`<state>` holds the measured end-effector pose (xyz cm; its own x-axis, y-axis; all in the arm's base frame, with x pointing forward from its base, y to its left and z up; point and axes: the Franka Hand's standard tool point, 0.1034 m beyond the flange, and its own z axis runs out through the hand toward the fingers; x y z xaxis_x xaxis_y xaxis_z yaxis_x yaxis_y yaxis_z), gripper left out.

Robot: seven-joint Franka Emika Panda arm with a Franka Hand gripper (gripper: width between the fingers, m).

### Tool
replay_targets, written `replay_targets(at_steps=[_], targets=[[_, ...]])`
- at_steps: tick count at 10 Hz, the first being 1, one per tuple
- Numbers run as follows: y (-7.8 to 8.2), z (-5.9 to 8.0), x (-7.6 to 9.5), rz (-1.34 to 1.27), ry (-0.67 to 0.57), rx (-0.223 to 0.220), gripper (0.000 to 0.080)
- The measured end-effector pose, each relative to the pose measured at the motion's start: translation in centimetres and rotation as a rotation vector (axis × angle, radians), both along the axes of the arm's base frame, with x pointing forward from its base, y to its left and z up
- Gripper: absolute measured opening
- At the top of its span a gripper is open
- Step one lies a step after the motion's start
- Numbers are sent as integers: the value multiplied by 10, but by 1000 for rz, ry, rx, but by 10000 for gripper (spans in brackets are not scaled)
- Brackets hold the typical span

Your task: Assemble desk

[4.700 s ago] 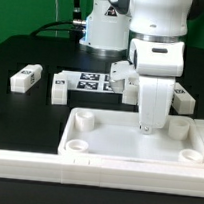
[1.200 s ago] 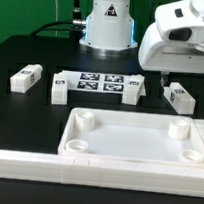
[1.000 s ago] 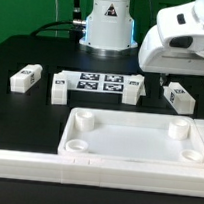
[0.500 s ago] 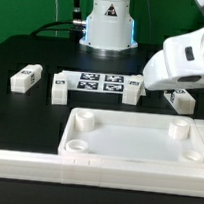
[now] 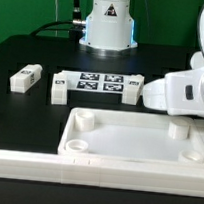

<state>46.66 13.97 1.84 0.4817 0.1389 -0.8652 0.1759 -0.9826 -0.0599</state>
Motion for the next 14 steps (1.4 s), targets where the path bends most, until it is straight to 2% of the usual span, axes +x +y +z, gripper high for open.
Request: replay_targets(at_steps=[4, 6, 7, 8, 12, 14], targets=[[0, -9, -5, -2, -7, -2, 649], [0, -9, -6, -2, -4, -4, 384], [0, -9, -6, -2, -4, -4, 384], [0, -9, -6, -2, -4, -4, 289], [-2, -5, -2, -10, -13, 0, 289], [-11, 18, 10, -27, -33, 10, 289]])
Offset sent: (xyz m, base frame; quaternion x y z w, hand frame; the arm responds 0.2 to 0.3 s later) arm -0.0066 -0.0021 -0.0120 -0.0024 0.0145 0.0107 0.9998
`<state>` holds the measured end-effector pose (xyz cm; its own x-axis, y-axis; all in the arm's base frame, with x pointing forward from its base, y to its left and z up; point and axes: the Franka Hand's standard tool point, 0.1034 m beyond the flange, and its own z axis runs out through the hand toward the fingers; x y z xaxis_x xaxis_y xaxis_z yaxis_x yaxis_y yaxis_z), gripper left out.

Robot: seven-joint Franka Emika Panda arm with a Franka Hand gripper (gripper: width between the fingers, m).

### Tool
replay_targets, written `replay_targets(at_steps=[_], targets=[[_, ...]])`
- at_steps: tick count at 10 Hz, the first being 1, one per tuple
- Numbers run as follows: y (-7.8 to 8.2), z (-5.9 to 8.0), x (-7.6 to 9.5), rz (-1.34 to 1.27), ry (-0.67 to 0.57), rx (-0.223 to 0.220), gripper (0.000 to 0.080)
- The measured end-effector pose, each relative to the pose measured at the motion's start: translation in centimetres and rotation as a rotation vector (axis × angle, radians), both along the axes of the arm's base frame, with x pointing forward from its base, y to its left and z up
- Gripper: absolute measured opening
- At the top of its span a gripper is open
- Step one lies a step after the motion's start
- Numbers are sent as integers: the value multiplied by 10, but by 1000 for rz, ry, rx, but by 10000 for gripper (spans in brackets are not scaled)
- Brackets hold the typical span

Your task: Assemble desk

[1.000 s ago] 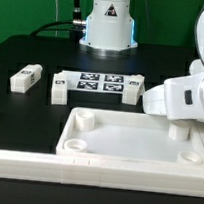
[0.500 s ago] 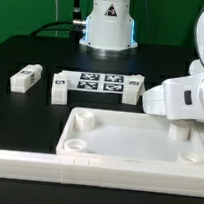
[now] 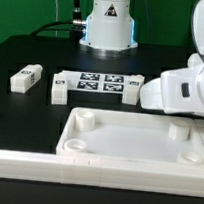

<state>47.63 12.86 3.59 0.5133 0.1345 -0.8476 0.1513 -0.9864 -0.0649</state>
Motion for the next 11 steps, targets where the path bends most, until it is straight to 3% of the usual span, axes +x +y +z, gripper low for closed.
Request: replay_targets(at_steps=[3, 4, 7, 8, 11], targets=[[-18, 53, 21, -3, -47, 44, 291], [-19, 57, 25, -6, -69, 46, 291], [-17, 50, 33, -3, -129, 65, 291], [-18, 52, 53, 0, -234, 98, 291], [-28, 94, 89, -17, -429, 123, 291]])
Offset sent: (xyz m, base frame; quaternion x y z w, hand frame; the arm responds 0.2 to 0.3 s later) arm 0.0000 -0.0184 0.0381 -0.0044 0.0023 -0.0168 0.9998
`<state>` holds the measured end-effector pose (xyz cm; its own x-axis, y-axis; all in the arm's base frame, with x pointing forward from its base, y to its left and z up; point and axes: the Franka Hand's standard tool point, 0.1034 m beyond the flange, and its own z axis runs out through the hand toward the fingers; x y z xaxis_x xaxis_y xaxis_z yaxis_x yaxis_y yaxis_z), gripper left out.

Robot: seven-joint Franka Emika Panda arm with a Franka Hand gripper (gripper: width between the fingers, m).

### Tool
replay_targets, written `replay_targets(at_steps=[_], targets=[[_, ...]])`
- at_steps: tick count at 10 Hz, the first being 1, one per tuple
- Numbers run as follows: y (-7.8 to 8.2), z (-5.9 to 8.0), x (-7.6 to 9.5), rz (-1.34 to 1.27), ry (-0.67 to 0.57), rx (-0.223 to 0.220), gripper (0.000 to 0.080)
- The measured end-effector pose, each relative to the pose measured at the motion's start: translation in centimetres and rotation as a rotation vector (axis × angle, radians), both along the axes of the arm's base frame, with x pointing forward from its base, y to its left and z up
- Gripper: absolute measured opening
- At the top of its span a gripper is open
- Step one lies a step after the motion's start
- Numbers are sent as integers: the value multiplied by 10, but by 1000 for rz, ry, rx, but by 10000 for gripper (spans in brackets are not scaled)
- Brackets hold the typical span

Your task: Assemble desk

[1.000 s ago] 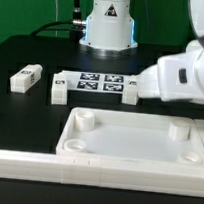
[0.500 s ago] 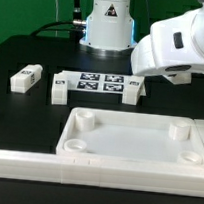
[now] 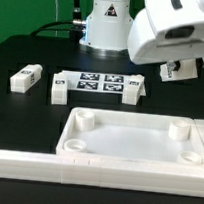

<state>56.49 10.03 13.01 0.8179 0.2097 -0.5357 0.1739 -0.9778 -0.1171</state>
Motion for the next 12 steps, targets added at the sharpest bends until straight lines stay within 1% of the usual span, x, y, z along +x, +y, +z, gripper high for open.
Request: replay_targets(at_steps=[1, 2, 3, 4, 5, 6, 7, 8, 9, 11, 12], targets=[[1, -3, 6, -6, -93, 8, 291], [1, -4, 5, -10, -147, 11, 291], [1, -3, 12, -18, -246, 19, 291], [0, -3, 14, -23, -332, 26, 291], [-4, 2, 19, -12, -372, 38, 291], [-8, 19, 38, -19, -458, 46, 291], [-11, 38, 47, -25, -505, 48, 291], [-10, 44, 53, -31, -573, 53, 291], [-10, 41, 55, -32, -640, 59, 291], [-12, 41, 60, -39, -777, 69, 291], [-11, 48, 65, -39, -776, 70, 291]])
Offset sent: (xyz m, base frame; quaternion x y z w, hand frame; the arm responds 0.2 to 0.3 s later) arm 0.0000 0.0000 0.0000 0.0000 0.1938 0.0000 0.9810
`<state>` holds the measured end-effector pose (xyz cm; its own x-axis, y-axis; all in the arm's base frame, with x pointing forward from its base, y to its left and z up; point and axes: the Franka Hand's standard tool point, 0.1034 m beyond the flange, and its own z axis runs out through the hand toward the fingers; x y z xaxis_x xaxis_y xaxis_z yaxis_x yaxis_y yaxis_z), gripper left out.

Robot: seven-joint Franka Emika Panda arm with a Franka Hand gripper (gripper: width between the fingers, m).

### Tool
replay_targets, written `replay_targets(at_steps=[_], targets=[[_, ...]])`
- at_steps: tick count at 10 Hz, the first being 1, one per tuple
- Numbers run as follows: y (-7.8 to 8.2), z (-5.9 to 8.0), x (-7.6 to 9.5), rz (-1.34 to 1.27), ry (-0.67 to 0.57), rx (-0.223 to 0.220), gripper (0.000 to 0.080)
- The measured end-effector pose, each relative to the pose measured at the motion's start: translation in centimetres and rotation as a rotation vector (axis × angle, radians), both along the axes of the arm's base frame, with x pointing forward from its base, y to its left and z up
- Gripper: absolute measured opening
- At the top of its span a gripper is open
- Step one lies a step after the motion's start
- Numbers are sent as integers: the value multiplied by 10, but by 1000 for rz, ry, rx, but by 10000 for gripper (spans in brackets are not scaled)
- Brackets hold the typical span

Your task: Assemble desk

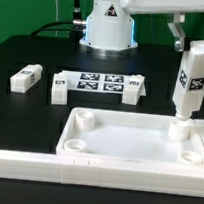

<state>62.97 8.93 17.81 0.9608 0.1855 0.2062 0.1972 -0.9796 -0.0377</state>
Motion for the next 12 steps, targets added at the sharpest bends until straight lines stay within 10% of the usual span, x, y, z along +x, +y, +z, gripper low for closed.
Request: replay_targets(at_steps=[12], targets=[[2, 23, 52, -19, -159, 31, 291]])
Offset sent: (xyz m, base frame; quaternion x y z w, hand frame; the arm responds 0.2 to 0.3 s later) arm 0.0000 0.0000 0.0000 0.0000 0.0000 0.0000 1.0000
